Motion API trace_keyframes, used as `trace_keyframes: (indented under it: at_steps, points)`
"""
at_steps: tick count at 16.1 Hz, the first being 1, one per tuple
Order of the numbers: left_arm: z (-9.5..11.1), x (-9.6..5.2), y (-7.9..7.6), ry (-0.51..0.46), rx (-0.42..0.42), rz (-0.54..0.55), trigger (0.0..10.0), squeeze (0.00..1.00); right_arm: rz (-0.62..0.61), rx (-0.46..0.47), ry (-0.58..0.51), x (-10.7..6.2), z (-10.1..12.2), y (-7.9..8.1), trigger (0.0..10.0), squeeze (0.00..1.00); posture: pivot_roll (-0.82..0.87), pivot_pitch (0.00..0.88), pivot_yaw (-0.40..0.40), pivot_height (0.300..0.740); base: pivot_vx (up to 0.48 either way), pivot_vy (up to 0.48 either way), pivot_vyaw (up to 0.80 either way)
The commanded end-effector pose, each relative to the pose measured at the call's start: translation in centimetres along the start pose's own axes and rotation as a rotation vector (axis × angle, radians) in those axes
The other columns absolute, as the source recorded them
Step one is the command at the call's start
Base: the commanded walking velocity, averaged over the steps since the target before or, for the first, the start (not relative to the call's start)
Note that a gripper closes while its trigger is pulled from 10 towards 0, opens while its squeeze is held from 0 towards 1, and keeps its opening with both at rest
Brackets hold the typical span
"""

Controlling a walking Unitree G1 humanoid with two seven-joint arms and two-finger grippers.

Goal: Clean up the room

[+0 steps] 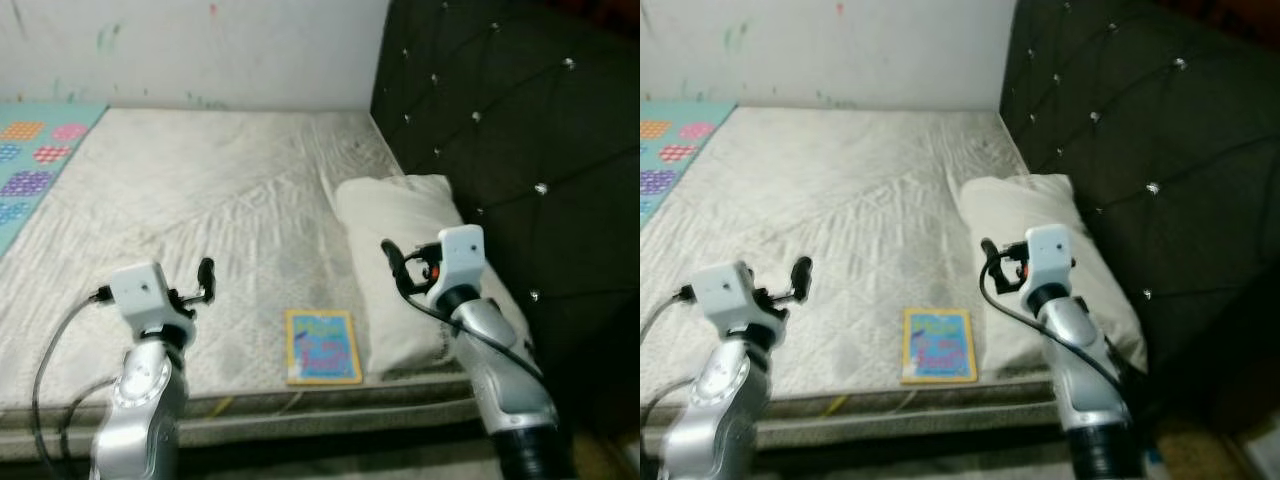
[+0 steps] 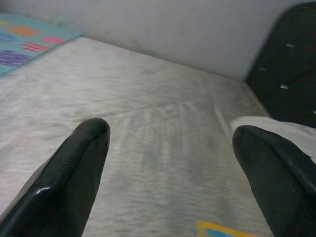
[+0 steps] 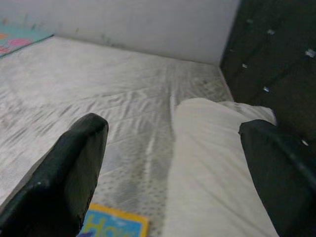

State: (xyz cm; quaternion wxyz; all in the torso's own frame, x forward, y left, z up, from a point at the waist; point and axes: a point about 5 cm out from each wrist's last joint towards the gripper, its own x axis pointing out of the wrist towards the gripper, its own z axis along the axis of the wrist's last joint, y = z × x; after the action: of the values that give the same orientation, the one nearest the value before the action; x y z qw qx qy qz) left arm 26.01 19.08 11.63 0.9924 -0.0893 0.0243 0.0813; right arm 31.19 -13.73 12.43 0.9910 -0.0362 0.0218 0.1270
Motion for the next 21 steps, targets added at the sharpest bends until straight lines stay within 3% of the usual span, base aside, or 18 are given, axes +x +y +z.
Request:
trace_keyframes:
  at_steps: [1,4,6,8,11,16,17,19,21]
  points:
    - [0.3,-0.1,-0.3,-0.022,-0.001,-0.027,10.0,0.0,0.057,-0.044,-0.042,0.1,0.5,0.7,10.0,0.0,-0.11,0.0,-0.037,0.74,0.0,0.0,0.0]
    - [0.4,-0.2,-0.7,-0.035,-0.028,-0.072,10.0,0.0,0.121,-0.069,-0.052,0.0,0.5,1.5,10.0,0.0,-0.11,0.0,-0.037,0.74,0.0,0.0,0.0]
    - [0.5,-0.2,-0.8,-0.036,-0.028,-0.081,10.0,0.0,0.135,-0.141,-0.06,0.0,0.6,1.8,10.0,0.0,-0.12,0.0,-0.039,0.74,0.129,0.0,0.0]
    - [0.5,-0.3,-0.9,-0.042,-0.031,-0.089,10.0,0.0,0.195,-0.066,-0.018,-0.4,0.1,1.8,10.0,0.0,-0.11,0.0,-0.042,0.74,0.334,0.0,0.0]
    - [0.4,-0.4,-0.9,-0.039,-0.035,-0.093,10.0,0.0,0.199,-0.071,-0.009,-0.5,-0.2,1.8,10.0,0.0,-0.12,0.0,-0.042,0.74,0.355,0.0,0.0]
    - [0.3,-0.6,-0.8,-0.033,-0.029,-0.095,10.0,0.0,0.128,-0.121,-0.06,-0.3,0.4,1.2,10.0,0.0,-0.11,0.0,-0.04,0.74,0.373,0.0,0.0]
    - [0.0,-0.7,-0.4,-0.017,-0.018,-0.067,10.0,0.0,0.1,-0.061,-0.07,-0.3,0.4,0.6,10.0,0.0,-0.11,0.0,-0.039,0.74,0.307,0.0,0.0]
    - [-0.7,-0.9,0.0,0.019,-0.019,-0.033,10.0,0.0,0.044,-0.082,-0.076,-0.4,0.3,0.0,10.0,0.0,-0.11,0.0,-0.038,0.74,0.0,0.0,0.0]
    - [-0.9,-1.1,-0.2,0.024,-0.035,-0.06,10.0,0.0,0.034,-0.038,-0.039,-0.6,0.1,-0.3,10.0,0.0,-0.11,0.0,-0.038,0.74,0.0,0.0,0.0]
